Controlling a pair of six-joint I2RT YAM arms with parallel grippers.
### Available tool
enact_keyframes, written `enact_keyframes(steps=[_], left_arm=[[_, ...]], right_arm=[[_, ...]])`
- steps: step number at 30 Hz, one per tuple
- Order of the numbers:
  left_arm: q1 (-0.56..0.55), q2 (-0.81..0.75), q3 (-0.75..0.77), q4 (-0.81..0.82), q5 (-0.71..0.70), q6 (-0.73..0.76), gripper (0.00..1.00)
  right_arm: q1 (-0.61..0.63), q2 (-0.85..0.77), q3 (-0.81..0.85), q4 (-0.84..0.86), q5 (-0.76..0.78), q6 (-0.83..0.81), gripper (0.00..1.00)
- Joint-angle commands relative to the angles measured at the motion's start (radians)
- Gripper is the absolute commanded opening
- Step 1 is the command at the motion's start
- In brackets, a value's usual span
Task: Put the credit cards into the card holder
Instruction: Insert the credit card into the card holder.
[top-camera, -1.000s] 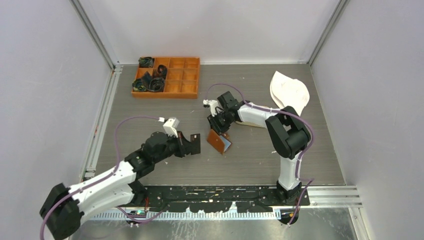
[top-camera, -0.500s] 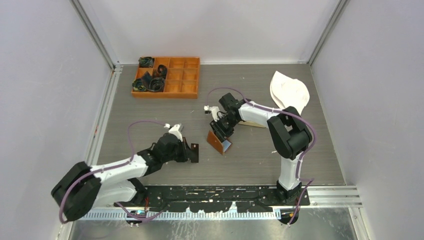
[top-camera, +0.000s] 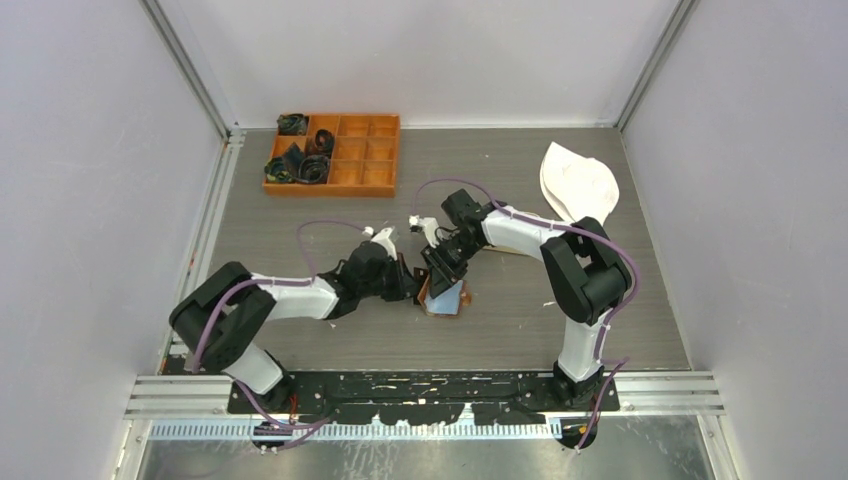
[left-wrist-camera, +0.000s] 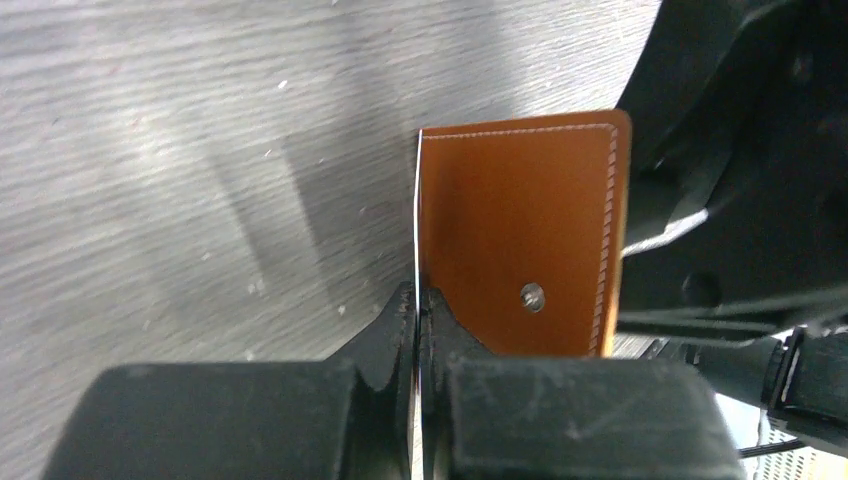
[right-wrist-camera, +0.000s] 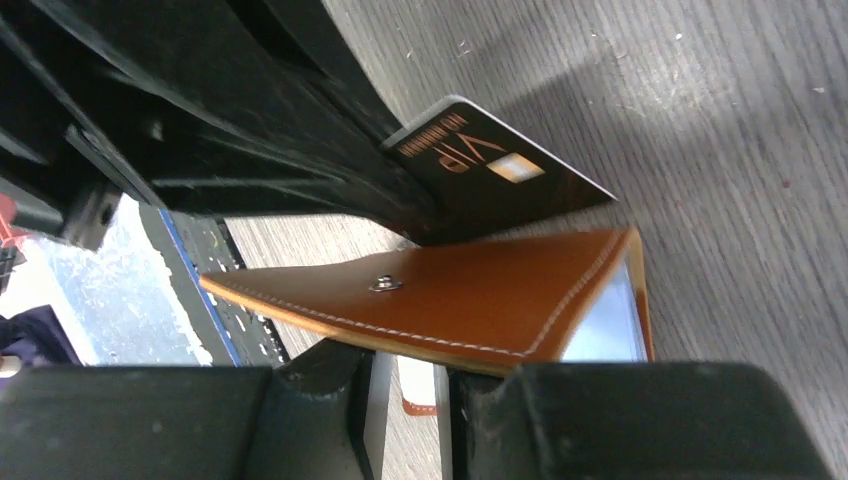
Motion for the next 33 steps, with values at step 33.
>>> enact_keyframes(steps=[33], left_arm=[[0.101, -0.555, -0.019, -0.247, 0.259, 0.143, 0.0]], right_arm=[[-0.014, 0.068, 0.033, 0.169, 0.269, 0.267, 0.29]])
